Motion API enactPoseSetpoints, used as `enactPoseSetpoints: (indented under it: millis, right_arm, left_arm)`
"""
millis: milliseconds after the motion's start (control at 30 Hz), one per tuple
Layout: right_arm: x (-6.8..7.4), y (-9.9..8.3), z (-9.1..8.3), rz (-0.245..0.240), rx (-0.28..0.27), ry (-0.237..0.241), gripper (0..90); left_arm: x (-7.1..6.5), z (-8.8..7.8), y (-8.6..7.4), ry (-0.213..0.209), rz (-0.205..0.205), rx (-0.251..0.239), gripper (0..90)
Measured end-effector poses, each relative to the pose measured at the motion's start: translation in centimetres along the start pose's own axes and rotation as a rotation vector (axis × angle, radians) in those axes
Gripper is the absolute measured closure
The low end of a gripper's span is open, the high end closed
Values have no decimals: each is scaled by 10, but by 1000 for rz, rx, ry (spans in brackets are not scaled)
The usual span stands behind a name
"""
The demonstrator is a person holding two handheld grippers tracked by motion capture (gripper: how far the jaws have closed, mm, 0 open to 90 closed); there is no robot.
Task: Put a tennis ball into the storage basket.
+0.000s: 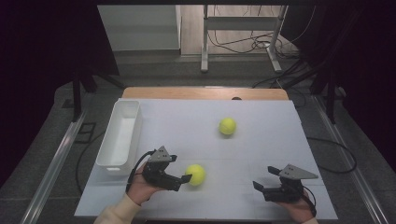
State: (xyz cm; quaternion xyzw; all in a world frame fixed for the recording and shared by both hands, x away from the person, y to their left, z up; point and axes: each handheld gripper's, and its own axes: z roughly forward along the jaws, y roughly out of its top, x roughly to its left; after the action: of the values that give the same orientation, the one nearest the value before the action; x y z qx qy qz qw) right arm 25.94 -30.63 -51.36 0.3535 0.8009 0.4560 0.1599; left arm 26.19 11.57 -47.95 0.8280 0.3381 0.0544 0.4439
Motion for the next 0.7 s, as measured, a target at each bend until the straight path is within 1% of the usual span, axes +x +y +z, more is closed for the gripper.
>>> enactPoseSetpoints:
  millis: [67, 367, 600, 700]
  right_arm:
    - [0, 0, 0, -1, 3, 0, 141]
    - [0, -1, 1, 1, 7, 2, 141]
    - [0, -1, 1, 3, 9, -1, 141]
    - [0, -1, 1, 3, 11, -2, 141]
  left_arm:
    - [0, 1, 2, -5, 5, 4, 75]
    - [0, 9, 9, -21, -6, 27, 76]
    - [-4, 16, 12, -32, 0, 51, 78]
    - [-6, 22, 13, -42, 9, 64, 78]
